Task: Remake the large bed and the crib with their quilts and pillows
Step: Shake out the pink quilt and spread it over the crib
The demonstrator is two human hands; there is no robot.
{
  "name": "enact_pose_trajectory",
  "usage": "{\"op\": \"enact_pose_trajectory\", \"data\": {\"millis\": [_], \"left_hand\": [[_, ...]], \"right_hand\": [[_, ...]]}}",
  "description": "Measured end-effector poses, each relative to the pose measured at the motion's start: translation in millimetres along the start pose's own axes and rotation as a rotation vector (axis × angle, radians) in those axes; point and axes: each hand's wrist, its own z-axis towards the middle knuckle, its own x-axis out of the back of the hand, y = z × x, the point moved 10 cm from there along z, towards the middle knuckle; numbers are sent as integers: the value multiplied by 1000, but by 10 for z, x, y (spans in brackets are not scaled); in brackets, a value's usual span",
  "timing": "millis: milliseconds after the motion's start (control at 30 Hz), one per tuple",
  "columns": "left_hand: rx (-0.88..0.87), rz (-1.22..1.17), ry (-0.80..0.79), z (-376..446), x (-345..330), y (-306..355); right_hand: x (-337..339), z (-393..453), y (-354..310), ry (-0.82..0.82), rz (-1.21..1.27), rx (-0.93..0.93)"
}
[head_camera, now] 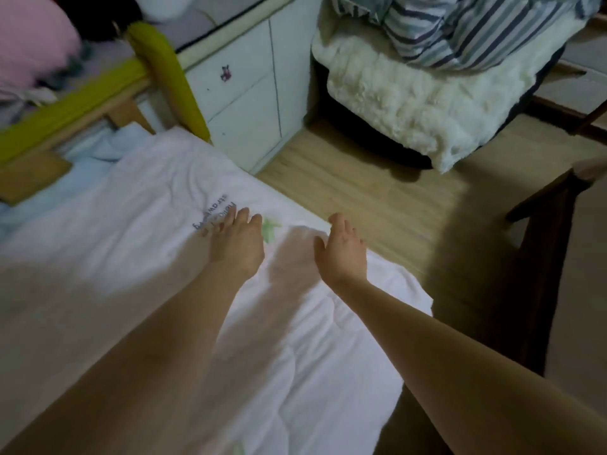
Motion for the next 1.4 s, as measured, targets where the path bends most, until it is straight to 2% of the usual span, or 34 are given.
{"op": "enact_pose_trajectory", "data": {"millis": [133,333,433,567,667,733,900,1033,1100,1200,1267,1300,1333,1367,1400], "left_hand": [[99,49,-10,4,427,-950],[292,-93,-5,408,427,-1726],[384,-150,56,787,282,-2090],[451,-145,109,1110,121,-2366],[428,-166,110,1276,-62,-2412],[404,-150,97,1309,-171,-2403],[427,-83,105,1476,-317,-2472],[490,-45,248,1681,-146,-2619],[509,-41,215,1747,-198,-2667],[459,-29,127,1799,-368,-2667],[437,-46,140,1810,-348,-2699],[428,-37,164,1785,-292,-2683],[429,-33,229,1721,-191,-2659],[441,-52,319,1611,-109,-2631],[454,-84,373,1465,-77,-2604]], "right_hand": [[-342,323,-912,-178,-23,88],[-952,996,-1634,-232,9,132],[-1340,1440,-2013,-262,-47,226],[-1606,1944,-2164,-216,-143,189],[-1840,2309,-2270,-273,-75,109],[-1966,2392,-2363,-315,-9,119],[-1920,2430,-2736,-167,82,364],[-1699,2601,-3039,2,129,446],[-1779,2627,-2956,16,107,432],[-2049,2658,-2574,-62,141,297],[-2012,2706,-2418,6,142,204],[-1909,2676,-2416,87,87,226],[-1809,2577,-2507,143,36,349],[-1773,2387,-2659,136,-1,569],[-1839,2120,-2769,61,-63,832]]}}
